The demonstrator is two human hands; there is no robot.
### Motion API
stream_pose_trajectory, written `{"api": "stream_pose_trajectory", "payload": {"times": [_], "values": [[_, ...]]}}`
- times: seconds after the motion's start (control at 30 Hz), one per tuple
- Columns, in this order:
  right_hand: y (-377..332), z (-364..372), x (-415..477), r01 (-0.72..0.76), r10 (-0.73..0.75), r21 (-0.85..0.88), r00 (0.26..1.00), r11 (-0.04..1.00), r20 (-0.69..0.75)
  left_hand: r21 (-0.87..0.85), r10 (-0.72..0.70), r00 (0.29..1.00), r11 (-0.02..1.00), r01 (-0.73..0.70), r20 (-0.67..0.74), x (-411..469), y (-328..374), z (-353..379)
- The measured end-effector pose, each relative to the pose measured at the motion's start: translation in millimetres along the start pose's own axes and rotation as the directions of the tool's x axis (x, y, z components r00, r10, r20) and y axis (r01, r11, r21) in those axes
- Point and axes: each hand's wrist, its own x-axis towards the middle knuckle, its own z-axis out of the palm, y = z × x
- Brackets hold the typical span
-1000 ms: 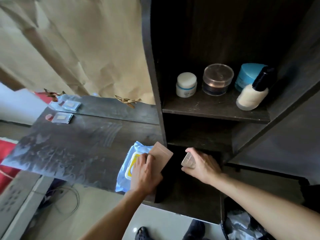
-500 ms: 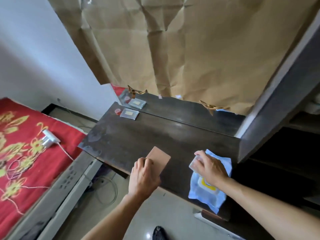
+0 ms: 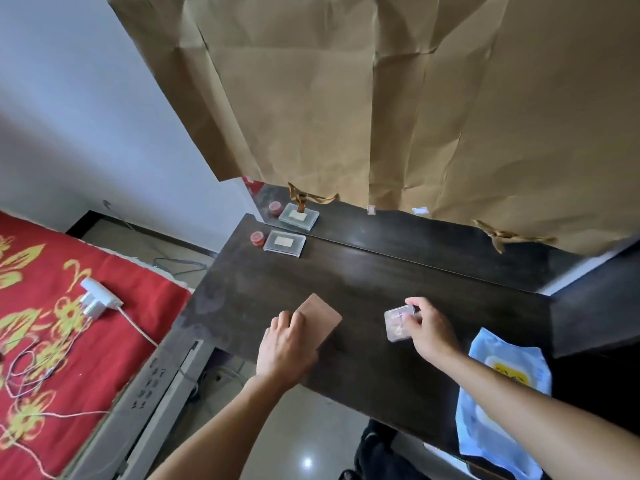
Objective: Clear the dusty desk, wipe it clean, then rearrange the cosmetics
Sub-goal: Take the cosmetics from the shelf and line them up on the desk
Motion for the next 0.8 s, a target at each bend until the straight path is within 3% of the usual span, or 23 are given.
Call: {"api": "stream_pose_trajectory", "payload": {"times": [0.43, 0.63, 0.8], "values": [[-31, 37, 91, -0.232, 0.244, 0.247, 0.97, 0.941, -0.018, 0.168, 0.354, 0.907, 0.903, -0.395, 0.227, 166, -17, -13], [-42, 46, 111, -0.237, 0.266, 0.276, 0.961, 0.931, -0.072, 0.159, 0.525, 0.791, 0.792, -0.589, 0.316, 233, -16, -5], [-63, 65, 122, -0.392, 0.432, 0.204, 0.873, 0.897, -0.226, 0.143, 0.671, 0.652, 0.65, -0.746, 0.353, 270, -30, 9]]}}
